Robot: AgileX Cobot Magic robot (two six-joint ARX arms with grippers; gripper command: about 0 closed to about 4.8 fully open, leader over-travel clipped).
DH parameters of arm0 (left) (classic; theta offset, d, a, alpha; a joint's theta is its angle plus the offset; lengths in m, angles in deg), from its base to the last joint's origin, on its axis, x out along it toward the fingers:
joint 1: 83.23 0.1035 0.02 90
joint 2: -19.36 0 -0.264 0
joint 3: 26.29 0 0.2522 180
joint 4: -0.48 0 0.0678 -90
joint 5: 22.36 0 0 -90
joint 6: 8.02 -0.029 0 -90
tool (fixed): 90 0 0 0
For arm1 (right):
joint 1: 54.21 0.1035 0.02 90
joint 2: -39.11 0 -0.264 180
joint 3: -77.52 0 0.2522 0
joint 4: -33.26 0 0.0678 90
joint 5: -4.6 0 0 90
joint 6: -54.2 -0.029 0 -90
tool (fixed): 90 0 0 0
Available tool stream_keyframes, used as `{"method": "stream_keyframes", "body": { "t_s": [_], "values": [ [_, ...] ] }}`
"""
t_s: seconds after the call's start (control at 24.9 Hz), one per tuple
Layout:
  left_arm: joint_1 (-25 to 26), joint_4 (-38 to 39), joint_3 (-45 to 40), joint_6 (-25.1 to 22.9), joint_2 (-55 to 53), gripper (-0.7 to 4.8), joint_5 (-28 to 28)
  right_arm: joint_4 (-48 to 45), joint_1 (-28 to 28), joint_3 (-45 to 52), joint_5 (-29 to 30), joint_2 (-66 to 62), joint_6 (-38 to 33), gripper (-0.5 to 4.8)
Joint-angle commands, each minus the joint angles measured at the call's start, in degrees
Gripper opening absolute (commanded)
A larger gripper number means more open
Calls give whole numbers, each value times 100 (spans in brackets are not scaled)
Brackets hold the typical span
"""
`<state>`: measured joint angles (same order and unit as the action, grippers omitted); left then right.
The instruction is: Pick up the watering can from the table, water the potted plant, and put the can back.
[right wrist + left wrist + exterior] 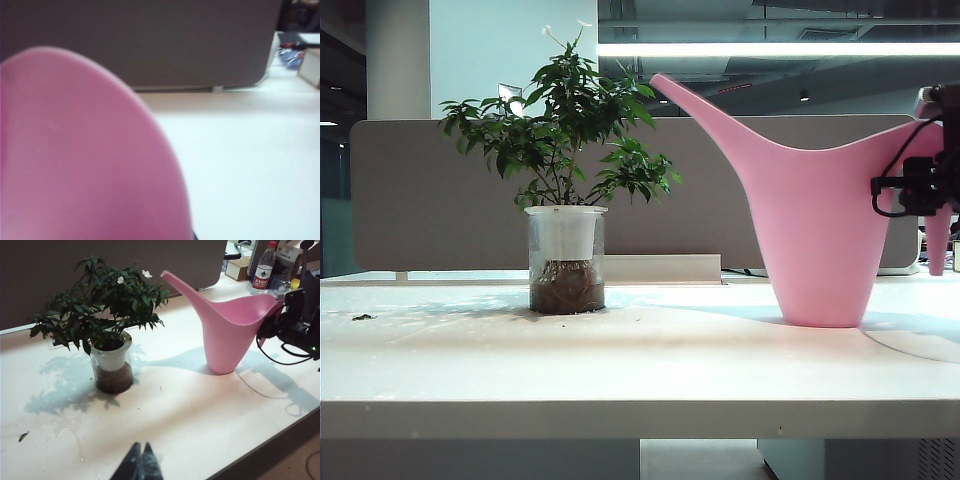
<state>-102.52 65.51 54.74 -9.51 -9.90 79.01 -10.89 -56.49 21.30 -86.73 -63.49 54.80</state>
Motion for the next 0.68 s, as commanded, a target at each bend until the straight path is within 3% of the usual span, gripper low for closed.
{"method": "stream_keyframes", "body": {
  "t_s": [0.04,0.28,0.52,0.68],
  "values": [
    [13,-72,17,-2,7,-5,2,-83,7,-247,9,46,-74,-6],
    [13,-72,17,-2,7,-5,2,275,7,-874,146,584,-61,-6],
    [13,-72,17,-2,7,-5,2,1759,17,-2258,422,1226,361,-6],
    [13,-72,17,-2,7,-5,2,3523,94,-3746,575,1364,1064,-6]
  ]
}}
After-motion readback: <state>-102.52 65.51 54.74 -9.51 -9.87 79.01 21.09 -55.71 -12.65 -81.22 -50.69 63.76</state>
